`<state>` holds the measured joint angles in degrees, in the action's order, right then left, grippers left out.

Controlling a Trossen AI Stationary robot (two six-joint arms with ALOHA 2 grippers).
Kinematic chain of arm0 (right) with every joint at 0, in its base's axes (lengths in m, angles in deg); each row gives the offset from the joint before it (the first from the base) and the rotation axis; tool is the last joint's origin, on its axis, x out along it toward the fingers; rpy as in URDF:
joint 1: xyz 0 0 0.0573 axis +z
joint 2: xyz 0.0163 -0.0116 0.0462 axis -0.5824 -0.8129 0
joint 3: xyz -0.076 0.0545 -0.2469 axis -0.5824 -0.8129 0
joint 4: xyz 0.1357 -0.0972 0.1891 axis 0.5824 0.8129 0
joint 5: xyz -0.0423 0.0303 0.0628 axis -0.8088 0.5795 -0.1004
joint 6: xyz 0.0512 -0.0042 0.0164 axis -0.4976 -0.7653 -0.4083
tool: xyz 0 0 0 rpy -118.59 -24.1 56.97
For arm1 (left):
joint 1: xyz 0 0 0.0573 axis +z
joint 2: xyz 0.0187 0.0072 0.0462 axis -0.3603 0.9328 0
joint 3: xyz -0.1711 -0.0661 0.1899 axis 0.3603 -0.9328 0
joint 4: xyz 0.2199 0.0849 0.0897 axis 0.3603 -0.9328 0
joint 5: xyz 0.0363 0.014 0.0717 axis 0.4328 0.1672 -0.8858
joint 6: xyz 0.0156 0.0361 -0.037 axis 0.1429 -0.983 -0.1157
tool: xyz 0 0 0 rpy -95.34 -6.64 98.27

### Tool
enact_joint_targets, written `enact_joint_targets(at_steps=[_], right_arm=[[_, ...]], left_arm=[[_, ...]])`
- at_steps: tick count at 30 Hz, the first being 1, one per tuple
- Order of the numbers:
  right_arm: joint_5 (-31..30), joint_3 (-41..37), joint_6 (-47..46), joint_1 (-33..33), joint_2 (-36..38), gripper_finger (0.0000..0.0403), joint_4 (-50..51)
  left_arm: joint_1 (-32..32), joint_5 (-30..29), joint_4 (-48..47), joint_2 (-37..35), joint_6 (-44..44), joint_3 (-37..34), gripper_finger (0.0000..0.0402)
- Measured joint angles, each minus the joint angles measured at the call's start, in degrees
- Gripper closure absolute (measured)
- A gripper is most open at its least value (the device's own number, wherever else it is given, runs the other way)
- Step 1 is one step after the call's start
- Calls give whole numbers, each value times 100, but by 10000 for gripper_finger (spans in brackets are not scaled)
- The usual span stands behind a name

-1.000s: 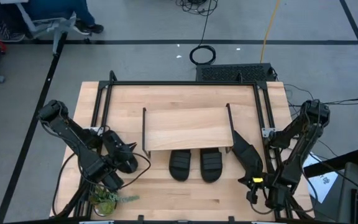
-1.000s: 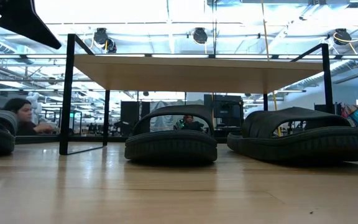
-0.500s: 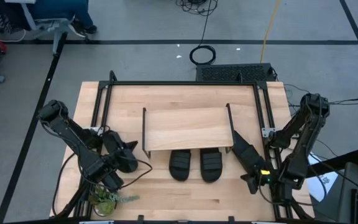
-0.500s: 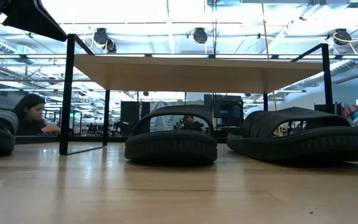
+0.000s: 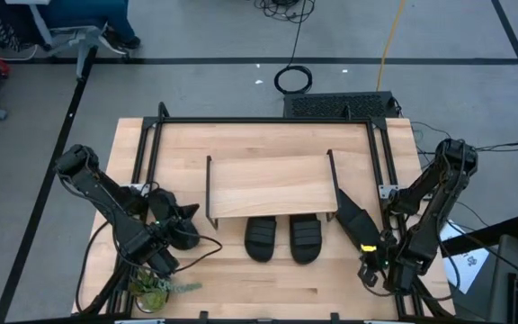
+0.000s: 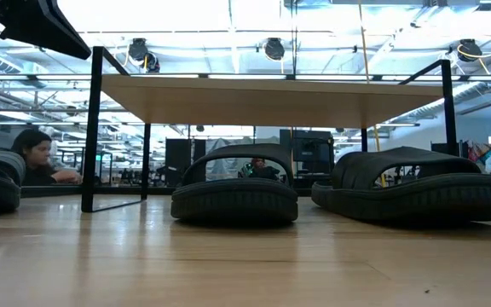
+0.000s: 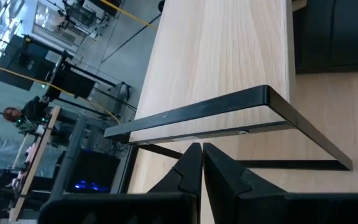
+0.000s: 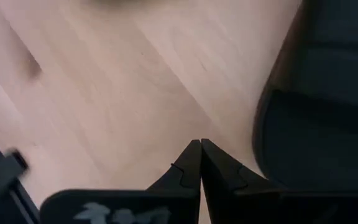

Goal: Pick and place slides into the shelf
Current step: Put the right black slipper on the shelf

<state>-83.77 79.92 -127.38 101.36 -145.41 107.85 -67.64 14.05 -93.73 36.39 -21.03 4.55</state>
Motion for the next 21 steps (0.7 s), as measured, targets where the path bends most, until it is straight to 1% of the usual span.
enact_joint_targets(at_steps=[1, 4, 6, 7, 9, 12, 15, 18, 21], right_arm=[[121, 0, 75, -2, -20, 403, 7], [202, 28, 348, -17, -30, 403, 151], [462, 189, 661, -93, -35, 403, 468], [528, 325, 801, -127, -49, 403, 716], [612, 674, 1016, -195, -78, 403, 1513], [511, 1285, 1499, -306, -228, 403, 2837], [426, 1720, 2177, -363, -497, 403, 3653], [549, 1768, 2897, -364, -768, 403, 3528], [1066, 1668, 3371, -417, -1014, 403, 3249]], left_arm=[[0, 0, 0, 0, 11, 0, 380], [0, 37, -13, 0, 60, 0, 380], [0, 105, -11, 0, 70, 0, 380], [-2, 136, -13, 0, 72, 0, 380], [-1, 174, -11, 0, 140, 0, 380], [0, 190, -11, 0, 347, 0, 380], [0, 197, -11, 0, 597, 0, 380], [0, 203, -11, 0, 793, 0, 380], [-1, 210, -11, 0, 904, 0, 380]])
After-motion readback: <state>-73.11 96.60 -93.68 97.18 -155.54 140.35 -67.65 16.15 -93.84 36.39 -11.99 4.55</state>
